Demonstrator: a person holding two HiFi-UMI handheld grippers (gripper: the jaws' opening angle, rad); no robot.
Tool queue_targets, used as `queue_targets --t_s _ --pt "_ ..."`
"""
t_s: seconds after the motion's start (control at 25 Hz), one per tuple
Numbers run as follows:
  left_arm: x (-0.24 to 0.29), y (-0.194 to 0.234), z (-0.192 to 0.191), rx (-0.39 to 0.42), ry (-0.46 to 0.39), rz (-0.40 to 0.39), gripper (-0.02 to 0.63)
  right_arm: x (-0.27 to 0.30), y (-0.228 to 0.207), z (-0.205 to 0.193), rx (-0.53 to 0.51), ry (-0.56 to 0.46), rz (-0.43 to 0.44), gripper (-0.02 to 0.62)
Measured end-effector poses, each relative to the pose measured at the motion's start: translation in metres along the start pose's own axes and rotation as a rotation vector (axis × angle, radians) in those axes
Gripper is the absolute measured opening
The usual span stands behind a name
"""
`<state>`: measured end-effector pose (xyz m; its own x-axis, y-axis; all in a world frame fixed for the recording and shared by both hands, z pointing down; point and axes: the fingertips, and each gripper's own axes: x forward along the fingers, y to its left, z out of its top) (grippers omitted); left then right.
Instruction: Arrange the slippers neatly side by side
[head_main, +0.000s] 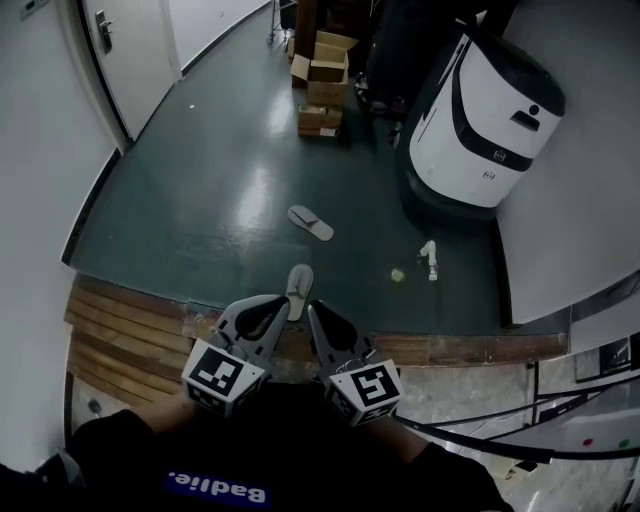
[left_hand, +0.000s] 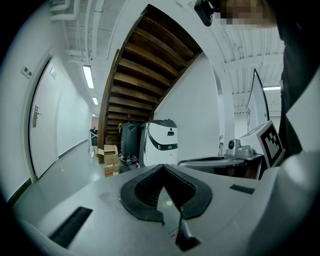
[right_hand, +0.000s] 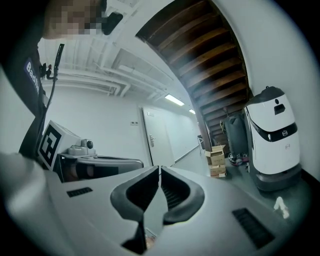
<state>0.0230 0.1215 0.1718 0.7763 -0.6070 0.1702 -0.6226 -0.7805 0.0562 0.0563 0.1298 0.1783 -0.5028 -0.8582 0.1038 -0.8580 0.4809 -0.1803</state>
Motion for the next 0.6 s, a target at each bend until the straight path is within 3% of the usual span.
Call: queue_targets --t_s 0.32,0.6 --pt "0.008 -0.015 -0.003 0.001 0.015 0.091 0.0 -0.009 -0.019 -0.009 0.008 0.025 0.068 -0.002" --pt "0.004 -0.002 -0.015 -0.035 0.028 0.128 0.0 0.001 -0.025 -0.019 0.016 0.08 0.086 0.018"
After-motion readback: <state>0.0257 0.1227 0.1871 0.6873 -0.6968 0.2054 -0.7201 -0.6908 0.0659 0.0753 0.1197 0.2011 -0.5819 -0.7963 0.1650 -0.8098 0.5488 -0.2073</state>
